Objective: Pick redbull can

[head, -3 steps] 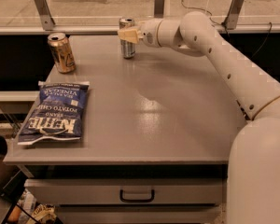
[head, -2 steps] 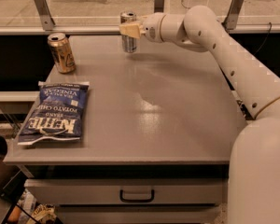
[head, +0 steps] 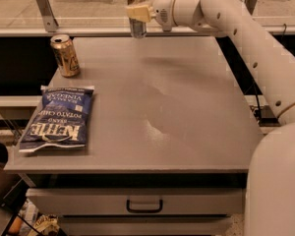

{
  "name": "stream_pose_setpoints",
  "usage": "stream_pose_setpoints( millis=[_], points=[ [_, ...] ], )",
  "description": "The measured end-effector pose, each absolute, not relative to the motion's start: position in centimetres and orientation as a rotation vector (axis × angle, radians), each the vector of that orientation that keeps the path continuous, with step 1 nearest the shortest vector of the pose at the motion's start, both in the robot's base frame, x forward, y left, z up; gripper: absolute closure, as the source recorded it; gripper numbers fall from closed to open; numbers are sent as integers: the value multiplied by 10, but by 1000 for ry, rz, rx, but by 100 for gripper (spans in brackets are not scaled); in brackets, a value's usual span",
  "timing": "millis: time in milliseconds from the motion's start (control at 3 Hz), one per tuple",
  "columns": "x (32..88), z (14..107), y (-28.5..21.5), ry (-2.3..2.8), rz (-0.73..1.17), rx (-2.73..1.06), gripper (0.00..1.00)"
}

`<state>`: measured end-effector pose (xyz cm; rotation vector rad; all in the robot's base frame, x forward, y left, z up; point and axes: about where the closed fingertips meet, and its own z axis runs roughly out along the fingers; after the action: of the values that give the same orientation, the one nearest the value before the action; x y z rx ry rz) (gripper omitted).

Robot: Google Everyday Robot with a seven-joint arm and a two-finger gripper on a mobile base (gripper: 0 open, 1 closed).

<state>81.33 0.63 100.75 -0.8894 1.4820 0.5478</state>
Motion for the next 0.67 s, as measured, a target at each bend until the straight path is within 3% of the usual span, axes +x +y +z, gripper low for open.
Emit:
stream_pose_setpoints(
  millis=[667],
  points=[
    [801, 1063, -1, 1387, 458, -924, 100]
  ],
)
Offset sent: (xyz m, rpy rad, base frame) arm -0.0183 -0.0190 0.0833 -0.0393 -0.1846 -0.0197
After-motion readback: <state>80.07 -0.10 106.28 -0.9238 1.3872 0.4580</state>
